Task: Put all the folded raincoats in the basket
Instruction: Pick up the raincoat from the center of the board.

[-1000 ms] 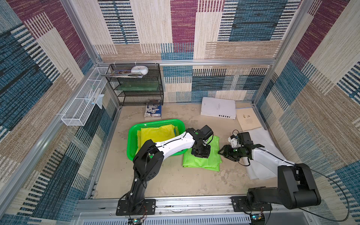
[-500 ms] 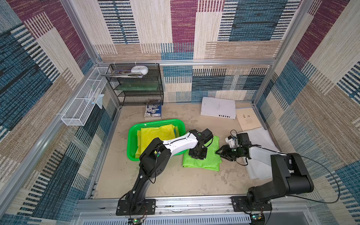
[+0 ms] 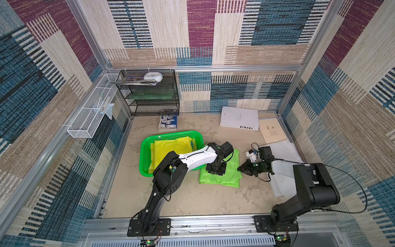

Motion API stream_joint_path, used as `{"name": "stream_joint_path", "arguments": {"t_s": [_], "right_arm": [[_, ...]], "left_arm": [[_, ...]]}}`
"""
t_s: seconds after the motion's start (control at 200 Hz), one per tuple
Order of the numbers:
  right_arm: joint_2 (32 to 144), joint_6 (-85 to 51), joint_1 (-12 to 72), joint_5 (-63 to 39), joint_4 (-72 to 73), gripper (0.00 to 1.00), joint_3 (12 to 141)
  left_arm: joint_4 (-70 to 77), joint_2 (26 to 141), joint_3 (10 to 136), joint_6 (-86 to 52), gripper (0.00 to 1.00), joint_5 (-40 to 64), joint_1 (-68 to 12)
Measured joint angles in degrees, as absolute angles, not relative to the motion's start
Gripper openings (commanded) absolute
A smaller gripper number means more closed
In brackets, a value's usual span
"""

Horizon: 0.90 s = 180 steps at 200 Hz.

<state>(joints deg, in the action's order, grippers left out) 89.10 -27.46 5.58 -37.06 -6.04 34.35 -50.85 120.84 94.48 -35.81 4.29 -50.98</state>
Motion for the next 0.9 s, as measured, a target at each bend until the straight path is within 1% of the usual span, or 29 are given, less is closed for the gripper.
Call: {"name": "stream_joint_path", "arguments": {"t_s": [0.085,0.185,0.346,0.386,0.481,0.571,0.696,0.901], "right_arm": [[88.5,-26.7,5.6,-34.6,-8.4,0.02,35.6],[87.3,-25.1,5.6,-29.3,-13.2,0.00,38.1],[83.9,-24.6,5.4,-14.9,-20.4,0.00,40.6],[83.4,-24.8,5.4,-12.3,-21.8,0.00,41.0],[82.2,-24.9,5.2,-6.5,-24.4,0.00,42.2],[81.4,-24.8,4.9,-4.3,-25.2,0.00,42.6],[81.6,-24.5,4.7,-3.9,-25.8,0.00,42.4],[82.3,-24.0,4.6,-4.7,-25.8,0.00,42.0]], "left_arm": [[-51.1,118.6,94.7,-35.6,0.57,4.0,-51.0],[-51.2,116.7,95.6,-34.9,0.59,3.8,-51.0],[-51.7,116.1,98.0,-34.0,0.63,3.0,-50.8],[-52.0,116.4,98.6,-33.9,0.65,3.0,-50.7],[-52.4,118.0,100.1,-33.8,0.66,2.9,-50.0],[-52.7,120.2,101.7,-33.8,0.66,2.9,-49.2],[-52.2,123.2,103.2,-33.6,0.66,2.8,-48.4],[-48.7,125.1,103.2,-32.7,0.61,4.4,-46.7]]}}
